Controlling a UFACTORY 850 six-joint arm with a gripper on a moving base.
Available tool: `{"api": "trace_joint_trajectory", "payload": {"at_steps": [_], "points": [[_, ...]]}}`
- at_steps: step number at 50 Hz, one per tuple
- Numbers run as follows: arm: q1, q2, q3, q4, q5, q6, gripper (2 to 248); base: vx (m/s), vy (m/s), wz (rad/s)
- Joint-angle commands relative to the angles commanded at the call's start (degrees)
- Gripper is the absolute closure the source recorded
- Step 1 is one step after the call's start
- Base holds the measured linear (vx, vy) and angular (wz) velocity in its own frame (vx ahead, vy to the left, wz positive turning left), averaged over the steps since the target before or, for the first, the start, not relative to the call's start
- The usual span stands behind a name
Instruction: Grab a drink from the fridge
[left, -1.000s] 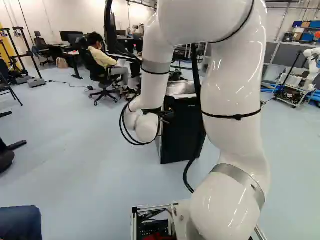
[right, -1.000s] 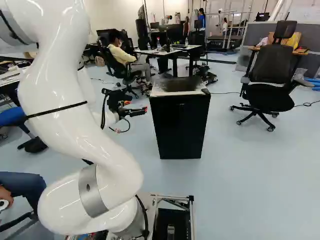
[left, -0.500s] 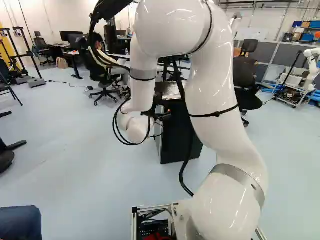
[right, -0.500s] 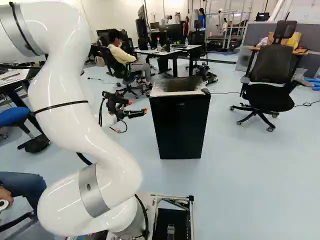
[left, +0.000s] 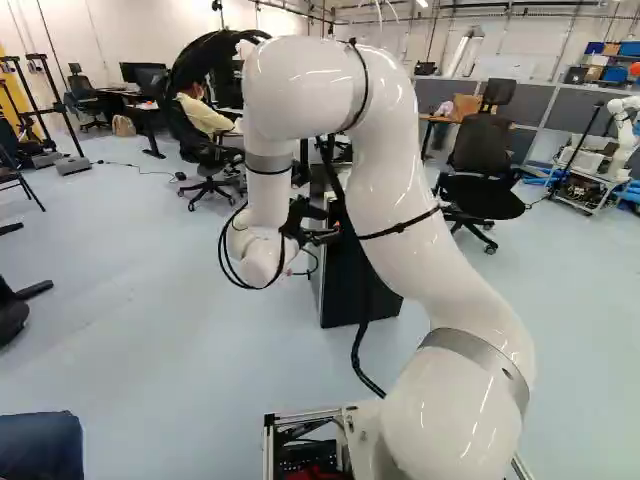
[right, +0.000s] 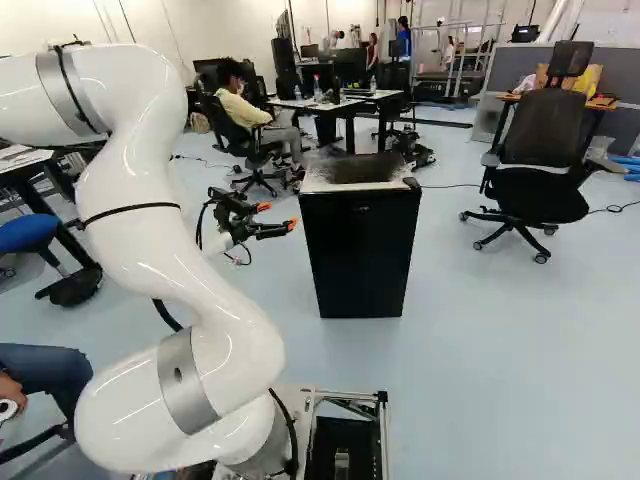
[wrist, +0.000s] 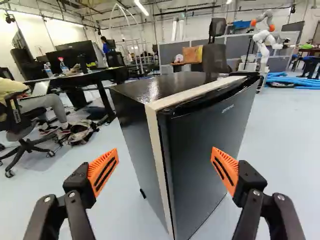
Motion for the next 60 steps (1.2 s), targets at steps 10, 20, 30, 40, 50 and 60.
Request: {"api": "trace_joint_trajectory", "payload": {"at_steps": [10,20,30,40,50,60], "points": [[0.0,-3.6,-3.9,3.6,2.0,0.0,3,0.0,0.0,0.0],[-0.2,-5.8,-7.4,7.0,3.7,0.0,3,0.0,0.0,0.0],[-0.7,-7.4,-10.6,7.8,3.9,0.0,3,0.0,0.0,0.0],[-1.5,-8.6,-13.3,7.8,3.9,0.0,3,0.0,0.0,0.0],[-2.2,-9.6,-15.2,7.8,3.9,0.0,3,0.0,0.0,0.0],[-2.9,-9.7,-15.4,7.8,3.9,0.0,3,0.0,0.0,0.0]]}}
